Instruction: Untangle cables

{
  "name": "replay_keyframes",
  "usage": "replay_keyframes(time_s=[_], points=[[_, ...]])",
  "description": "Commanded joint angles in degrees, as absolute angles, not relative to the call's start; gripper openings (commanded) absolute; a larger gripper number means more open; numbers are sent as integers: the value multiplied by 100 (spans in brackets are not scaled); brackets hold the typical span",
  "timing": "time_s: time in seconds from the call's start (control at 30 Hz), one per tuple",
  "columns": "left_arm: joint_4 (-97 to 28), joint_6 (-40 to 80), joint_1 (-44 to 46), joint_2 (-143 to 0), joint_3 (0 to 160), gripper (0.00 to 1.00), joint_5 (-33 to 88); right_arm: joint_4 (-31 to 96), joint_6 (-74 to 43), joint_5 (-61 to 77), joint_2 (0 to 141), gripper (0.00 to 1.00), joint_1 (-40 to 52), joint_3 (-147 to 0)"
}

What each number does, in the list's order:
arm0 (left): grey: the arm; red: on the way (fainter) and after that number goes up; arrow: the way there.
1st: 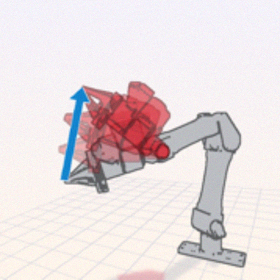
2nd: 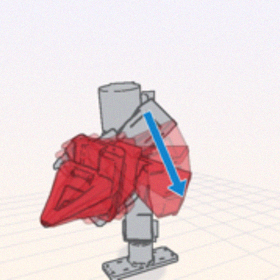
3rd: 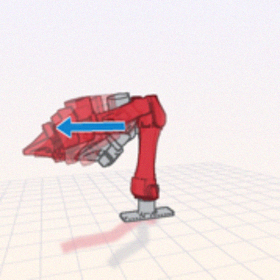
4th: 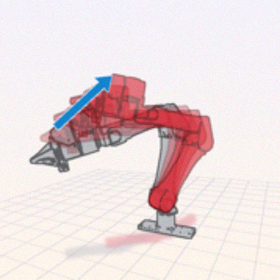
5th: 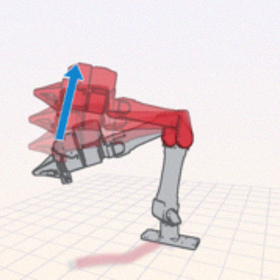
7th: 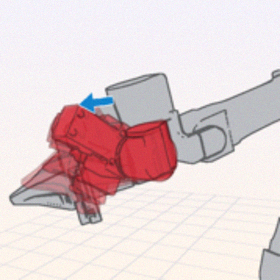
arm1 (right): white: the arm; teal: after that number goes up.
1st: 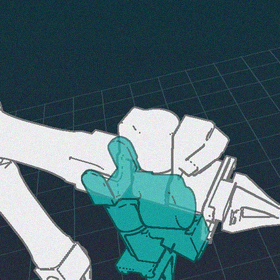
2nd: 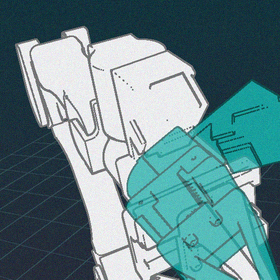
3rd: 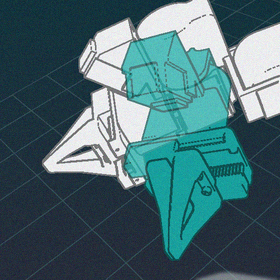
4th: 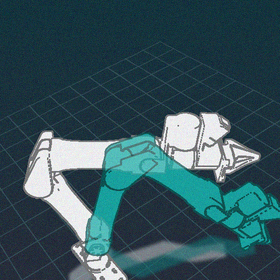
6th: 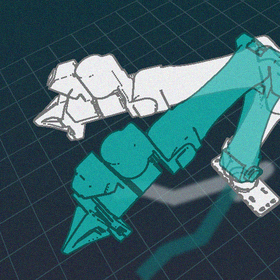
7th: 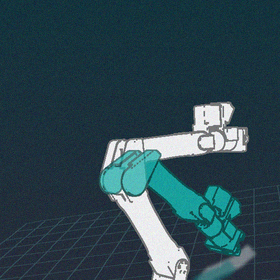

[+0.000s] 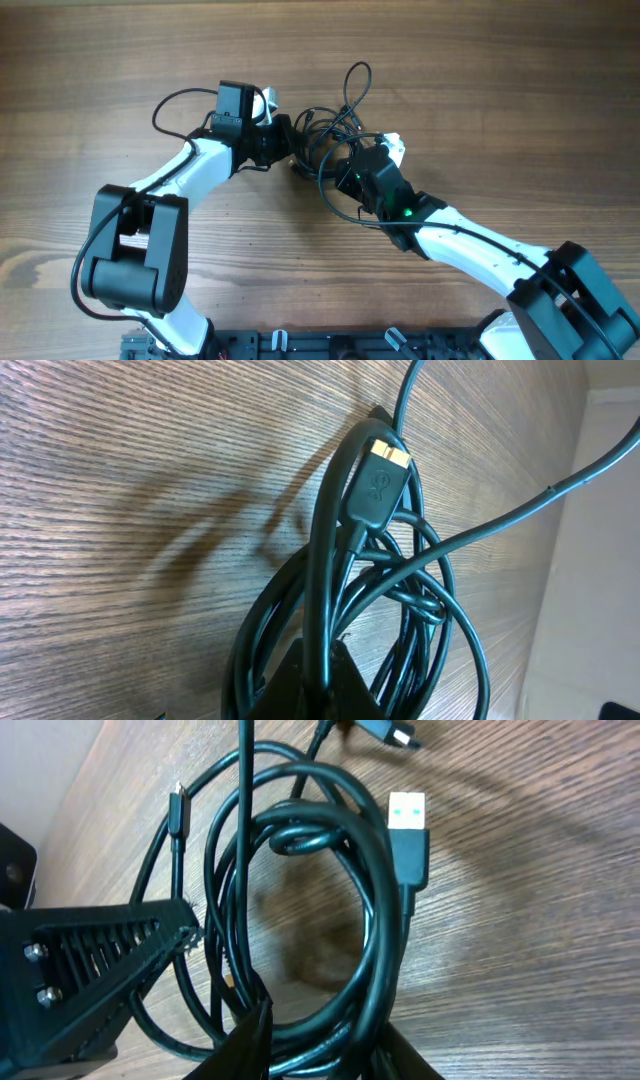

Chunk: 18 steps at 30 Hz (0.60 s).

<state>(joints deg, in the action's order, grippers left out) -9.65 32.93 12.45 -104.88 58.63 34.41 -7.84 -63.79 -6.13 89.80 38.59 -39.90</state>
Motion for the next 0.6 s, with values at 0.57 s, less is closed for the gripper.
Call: replay_keyframes(time_s=[0.57], points=[[-1271, 3326, 1275, -10350, 5990, 4, 1723, -1337, -5271, 2993, 7555, 4, 2792, -4040]])
